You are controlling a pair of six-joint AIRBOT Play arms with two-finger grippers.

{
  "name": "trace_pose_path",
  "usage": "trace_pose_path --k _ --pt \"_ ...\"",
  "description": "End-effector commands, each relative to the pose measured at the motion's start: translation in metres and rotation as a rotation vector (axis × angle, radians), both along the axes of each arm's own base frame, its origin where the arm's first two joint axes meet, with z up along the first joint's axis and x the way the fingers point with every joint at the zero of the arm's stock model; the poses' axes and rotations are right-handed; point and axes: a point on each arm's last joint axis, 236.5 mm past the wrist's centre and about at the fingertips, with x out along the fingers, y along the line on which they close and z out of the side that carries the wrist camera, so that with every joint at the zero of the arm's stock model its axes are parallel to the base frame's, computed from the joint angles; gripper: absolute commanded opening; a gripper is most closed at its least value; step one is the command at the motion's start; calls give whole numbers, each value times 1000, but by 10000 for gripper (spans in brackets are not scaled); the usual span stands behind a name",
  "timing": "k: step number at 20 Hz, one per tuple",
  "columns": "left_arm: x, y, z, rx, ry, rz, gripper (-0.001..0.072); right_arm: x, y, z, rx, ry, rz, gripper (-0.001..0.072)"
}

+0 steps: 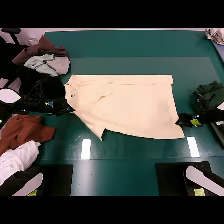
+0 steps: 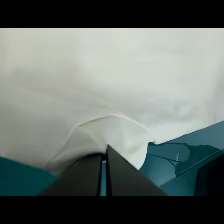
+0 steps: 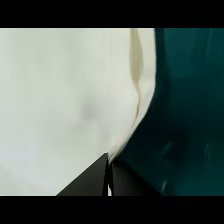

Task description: Fold the shirts.

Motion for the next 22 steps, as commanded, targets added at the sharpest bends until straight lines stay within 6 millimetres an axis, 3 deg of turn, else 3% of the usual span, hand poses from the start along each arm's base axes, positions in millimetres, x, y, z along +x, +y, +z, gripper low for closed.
trace_pose_path --k 1,5,9,12,14,19,22 --pt "3 -1 3 -15 -3 15 23 17 14 24 54 -106 -17 17" --pt "2 -14 14 -94 10 21 23 27 7 62 9 -202 -25 15" --pt "-31 -23 14 -110 102 -72 23 39 -5 105 -43 -286 -82 12" --pt "-49 -18 41 -98 33 -29 23 24 -41 127 -222 -270 -155 11" --pt "-68 -12 56 -95 -6 31 23 17 -45 144 -252 -302 -201 11" --pt "-106 -20 38 -148 104 52 23 -18 -38 169 -275 -313 -275 11" --pt "-100 -27 53 -214 65 72 23 -30 -61 165 -402 -272 -286 11"
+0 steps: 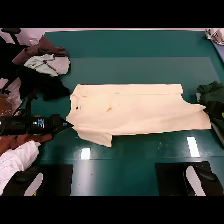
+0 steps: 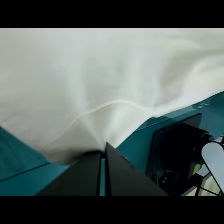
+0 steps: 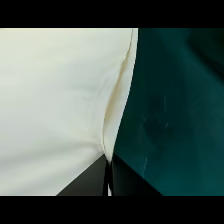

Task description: Fold the shirts.

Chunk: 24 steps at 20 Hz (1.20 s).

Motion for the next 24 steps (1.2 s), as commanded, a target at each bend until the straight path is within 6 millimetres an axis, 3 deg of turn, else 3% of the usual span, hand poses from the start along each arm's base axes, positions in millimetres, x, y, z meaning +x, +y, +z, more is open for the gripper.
trace_pose_path --k 1,5,8,13,17,24 --pt "6 -5 12 -67 -28 56 23 -15 -21 -3 -107 61 -50 11" --pt "55 6 14 -96 -100 203 23 19 -19 -35 -92 122 1 12" --pt "89 1 17 -179 -122 245 23 40 -23 -54 -78 160 7 12" --pt "150 6 15 -136 -162 244 24 96 -34 -52 -64 94 -1 12" --pt "186 7 -11 -104 -121 234 24 137 -33 -62 -48 98 29 13" --pt "224 16 -55 -53 -85 259 24 201 -12 -88 -59 93 115 17"
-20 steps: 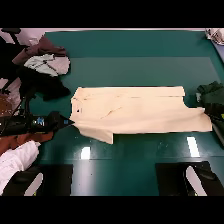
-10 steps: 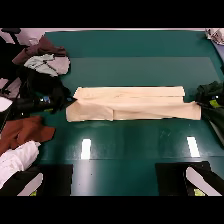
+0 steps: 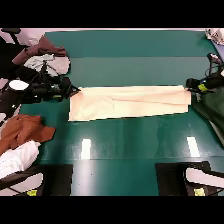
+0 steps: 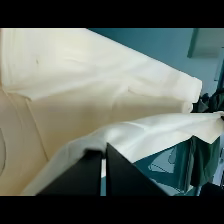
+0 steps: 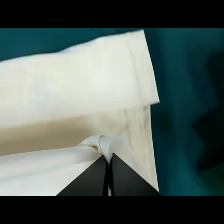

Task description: Fold the shirts.

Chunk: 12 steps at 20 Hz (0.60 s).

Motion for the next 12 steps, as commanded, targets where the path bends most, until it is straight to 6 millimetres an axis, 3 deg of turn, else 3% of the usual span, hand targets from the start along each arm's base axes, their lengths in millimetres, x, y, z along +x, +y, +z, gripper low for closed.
trace_pose_path --k 1,8,11,12 --pt "21 8 -19 31 -3 33 25 34 9 -14 0 -7 36 17" --pt "43 23 -42 74 -10 98 26 52 -3 -42 8 38 18 17" --pt "54 19 -47 51 3 95 326 51 -9 -50 10 53 6 19" --pt "58 19 -48 51 -1 94 342 53 -13 -51 10 48 -3 29"
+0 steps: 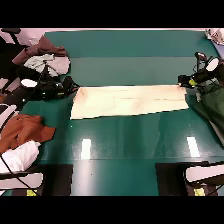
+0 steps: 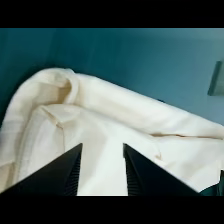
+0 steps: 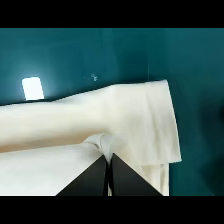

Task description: Fold the shirts.

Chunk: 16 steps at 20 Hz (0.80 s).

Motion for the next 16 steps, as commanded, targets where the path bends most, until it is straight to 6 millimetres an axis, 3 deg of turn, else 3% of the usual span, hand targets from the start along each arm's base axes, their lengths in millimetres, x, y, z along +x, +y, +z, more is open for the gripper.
trace_pose_path --k 1,2,3,6,7,9,11,12,14,16 --pt "14 -1 -5 -5 -7 4 376 5 -7 -7 3 -6 -17 130" --pt "16 0 -4 -4 -12 4 376 10 -9 -5 -3 -26 -19 243" --pt "19 0 0 -1 -24 1 376 14 -10 -3 -9 -47 -21 296" --pt "26 -4 19 20 -76 -44 376 25 -18 21 -54 -136 4 337" --pt "27 -7 30 26 -95 -75 376 23 -22 33 -71 -156 21 407" --pt "26 -15 52 51 -129 -160 375 7 -29 46 -80 -129 45 675" --pt "18 -23 71 82 -149 -260 346 -28 -37 35 7 -9 12 695" --pt "11 -27 76 135 -154 -326 346 -41 -30 28 131 32 11 695" --pt "-4 -33 72 279 -126 -442 346 -43 -14 35 434 -25 10 695" --pt "-15 -42 68 420 -115 -523 345 -41 -31 42 591 -100 -58 694"
